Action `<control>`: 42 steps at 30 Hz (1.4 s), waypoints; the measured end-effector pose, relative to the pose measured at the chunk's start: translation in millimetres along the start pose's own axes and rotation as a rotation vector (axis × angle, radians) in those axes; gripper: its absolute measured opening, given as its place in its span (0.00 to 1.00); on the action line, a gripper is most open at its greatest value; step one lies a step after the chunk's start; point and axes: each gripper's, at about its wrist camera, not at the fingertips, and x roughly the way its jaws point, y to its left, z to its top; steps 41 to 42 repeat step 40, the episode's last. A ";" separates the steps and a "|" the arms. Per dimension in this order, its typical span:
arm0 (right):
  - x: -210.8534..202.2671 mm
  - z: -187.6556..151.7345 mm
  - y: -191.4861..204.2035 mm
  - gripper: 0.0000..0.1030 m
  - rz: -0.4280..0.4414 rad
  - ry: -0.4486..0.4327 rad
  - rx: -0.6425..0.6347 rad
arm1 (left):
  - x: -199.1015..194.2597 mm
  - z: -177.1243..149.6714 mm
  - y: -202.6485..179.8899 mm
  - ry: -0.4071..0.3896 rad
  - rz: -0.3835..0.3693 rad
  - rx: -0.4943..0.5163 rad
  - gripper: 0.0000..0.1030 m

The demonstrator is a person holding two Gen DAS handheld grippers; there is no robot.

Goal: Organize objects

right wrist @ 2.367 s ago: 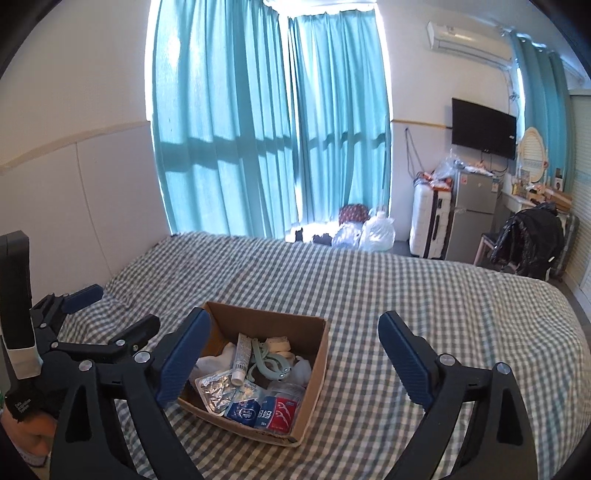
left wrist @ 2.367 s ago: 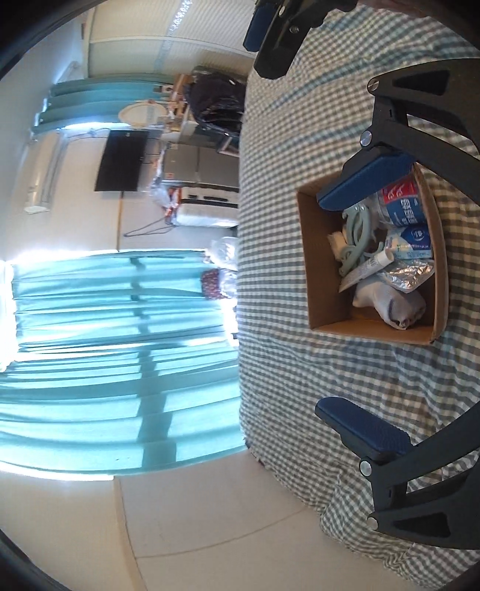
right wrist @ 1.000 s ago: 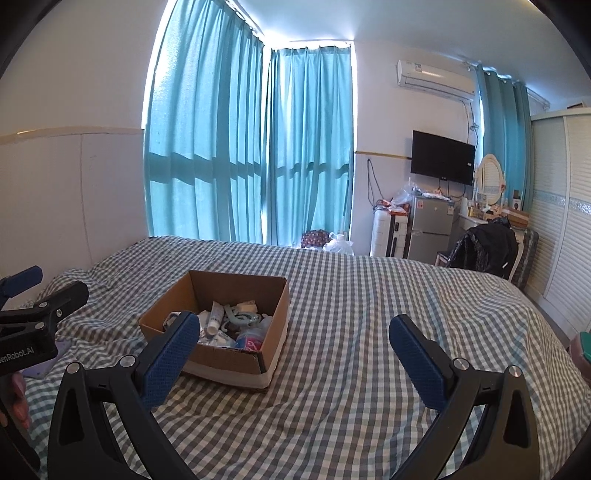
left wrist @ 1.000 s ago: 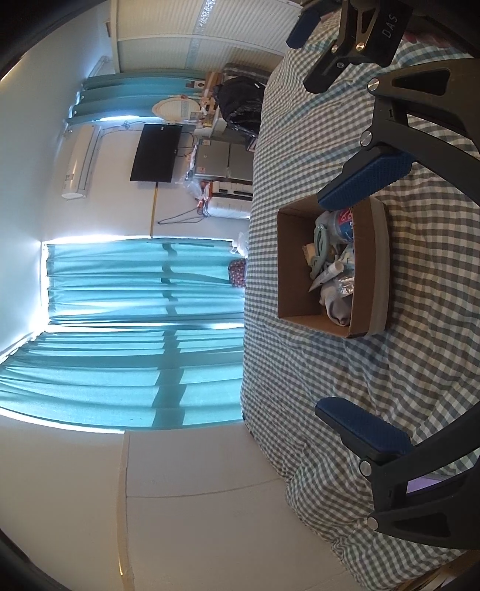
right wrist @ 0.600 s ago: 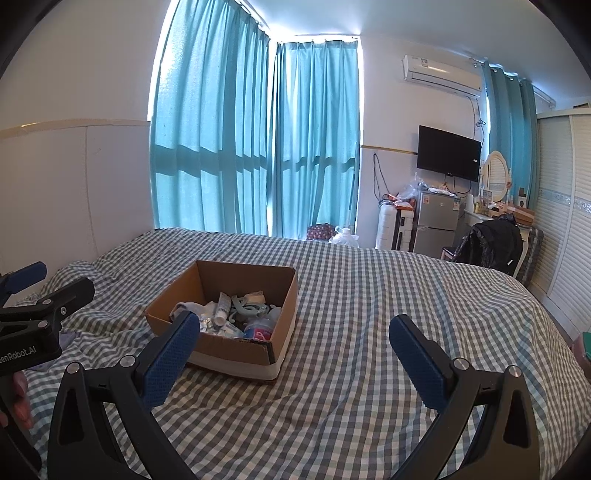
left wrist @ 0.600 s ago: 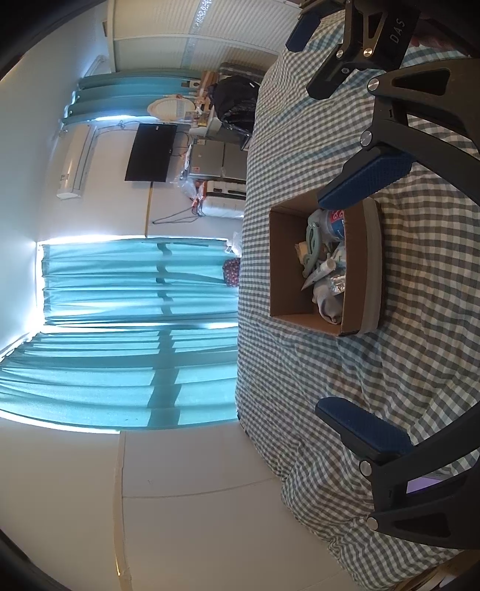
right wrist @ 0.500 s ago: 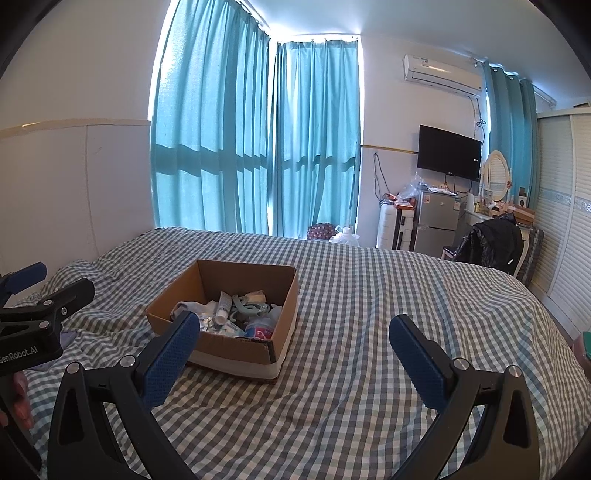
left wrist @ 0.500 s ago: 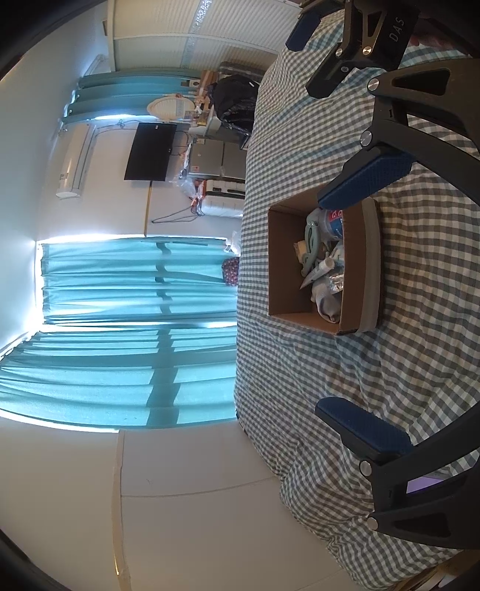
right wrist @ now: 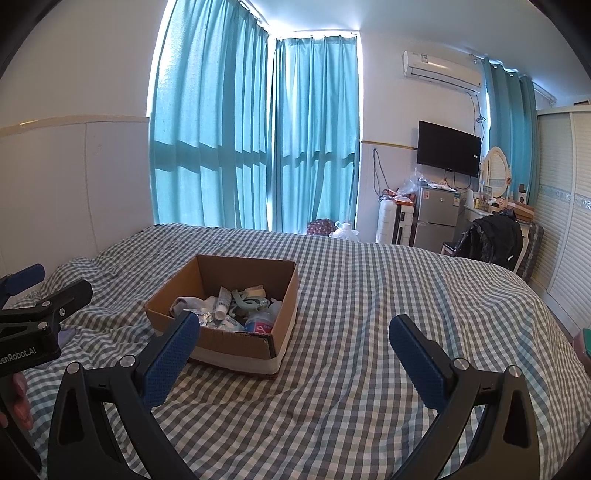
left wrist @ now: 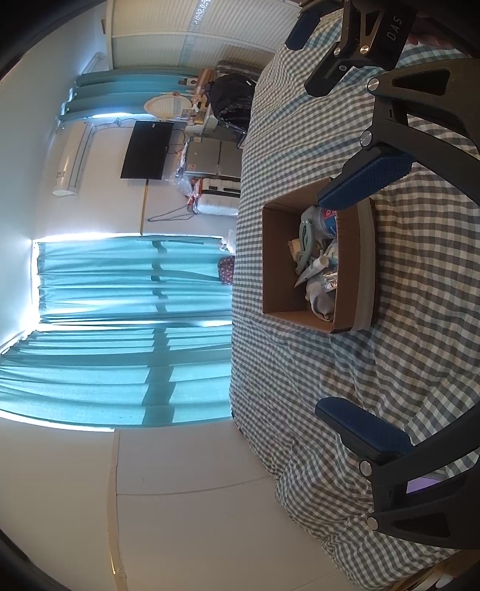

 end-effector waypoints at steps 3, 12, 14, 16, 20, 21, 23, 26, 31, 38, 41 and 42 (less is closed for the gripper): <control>1.4 -0.2 1.9 1.00 -0.001 0.005 0.000 | 0.0 -0.1 -0.5 0.001 0.001 0.000 1.00; 2.8 -0.9 2.6 1.00 0.000 0.010 0.007 | 0.7 -0.8 -1.2 0.009 0.009 0.003 1.00; 3.4 -1.1 3.0 1.00 0.001 0.014 0.007 | 1.9 -1.6 -1.1 0.017 0.005 0.001 1.00; 3.6 -1.2 3.7 1.00 0.002 0.015 0.006 | 2.2 -2.6 -0.6 0.018 0.001 -0.001 1.00; 3.9 -1.8 5.0 1.00 0.002 0.017 0.003 | 3.7 -4.1 -0.3 0.026 0.007 0.002 1.00; 3.9 -1.9 5.1 1.00 0.002 0.017 0.003 | 3.8 -4.3 -0.2 0.027 0.005 0.003 1.00; 4.2 -2.5 5.1 1.00 0.002 0.018 0.003 | 4.3 -4.3 0.7 0.029 0.003 0.000 1.00; 4.5 -3.0 5.4 1.00 0.002 0.020 0.002 | 4.9 -4.0 1.1 0.028 0.004 0.000 1.00; 5.8 -4.2 6.5 1.00 0.003 0.026 0.004 | 5.0 -4.5 2.7 0.027 0.008 0.005 1.00; 7.5 -5.9 8.1 1.00 0.007 0.033 0.006 | 6.7 -5.9 2.6 0.030 0.020 0.014 1.00; 7.6 -6.3 7.9 1.00 0.007 0.036 0.006 | 6.4 -5.9 2.5 0.028 0.019 0.017 1.00; 7.6 -6.3 7.9 1.00 0.007 0.036 0.006 | 6.4 -5.9 2.5 0.028 0.019 0.017 1.00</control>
